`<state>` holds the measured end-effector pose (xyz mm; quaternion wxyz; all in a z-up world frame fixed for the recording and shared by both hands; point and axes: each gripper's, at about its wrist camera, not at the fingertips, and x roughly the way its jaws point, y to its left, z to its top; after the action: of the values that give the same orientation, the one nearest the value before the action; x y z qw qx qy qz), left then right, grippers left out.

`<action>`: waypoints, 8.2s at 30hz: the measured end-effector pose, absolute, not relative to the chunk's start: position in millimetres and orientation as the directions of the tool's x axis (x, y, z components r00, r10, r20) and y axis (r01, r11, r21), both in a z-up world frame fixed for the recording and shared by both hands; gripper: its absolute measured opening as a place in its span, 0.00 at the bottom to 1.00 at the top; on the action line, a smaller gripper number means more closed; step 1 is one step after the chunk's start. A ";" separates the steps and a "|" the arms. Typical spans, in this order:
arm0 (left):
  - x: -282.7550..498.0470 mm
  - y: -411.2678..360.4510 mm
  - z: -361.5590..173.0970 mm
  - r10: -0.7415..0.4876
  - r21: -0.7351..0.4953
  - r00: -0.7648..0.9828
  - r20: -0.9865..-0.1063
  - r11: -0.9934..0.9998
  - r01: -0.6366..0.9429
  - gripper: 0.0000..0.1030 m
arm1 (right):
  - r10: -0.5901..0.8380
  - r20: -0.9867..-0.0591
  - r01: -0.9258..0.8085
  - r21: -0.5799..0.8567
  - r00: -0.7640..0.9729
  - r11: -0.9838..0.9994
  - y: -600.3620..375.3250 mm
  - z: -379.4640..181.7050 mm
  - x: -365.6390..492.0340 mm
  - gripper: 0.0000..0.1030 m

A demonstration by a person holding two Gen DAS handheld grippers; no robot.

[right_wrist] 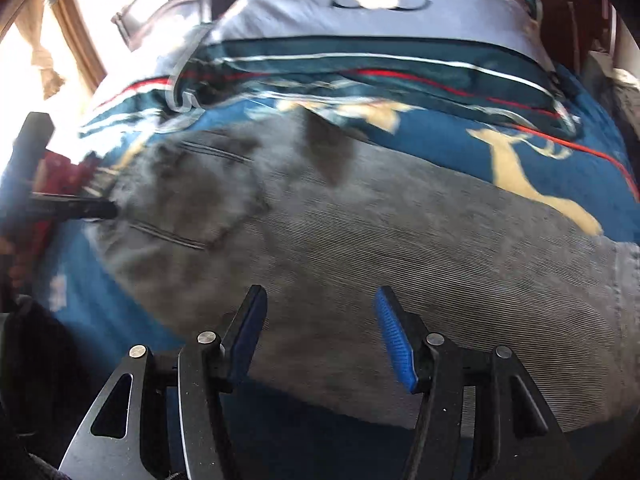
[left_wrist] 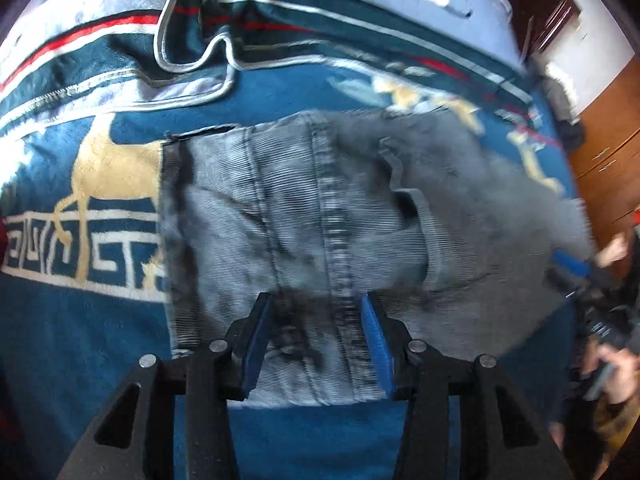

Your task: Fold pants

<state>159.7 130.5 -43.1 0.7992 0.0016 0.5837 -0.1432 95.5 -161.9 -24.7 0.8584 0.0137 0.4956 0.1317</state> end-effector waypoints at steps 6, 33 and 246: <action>163.2 131.8 -48.6 -0.163 -0.113 0.270 -0.949 0.975 0.191 0.67 | 0.085 -0.895 -0.115 0.038 0.439 0.993 -208.7 -56.4 114.1 0.49; 70.5 -164.5 -66.7 -0.319 -0.112 0.156 -0.935 0.684 0.721 0.66 | 0.077 -0.868 0.349 0.277 0.490 0.895 -443.1 -23.7 6.4 0.15; 171.1 -76.0 -8.9 -0.478 -0.396 0.153 -0.865 0.836 0.379 0.52 | 0.220 -0.760 0.023 0.296 0.611 0.955 -284.0 -7.4 -0.2 0.47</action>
<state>171.1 -76.0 -8.9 0.7580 -0.0424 0.5862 -0.2828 -0.2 -284.0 -7.4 0.8867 0.1393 0.4373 0.0556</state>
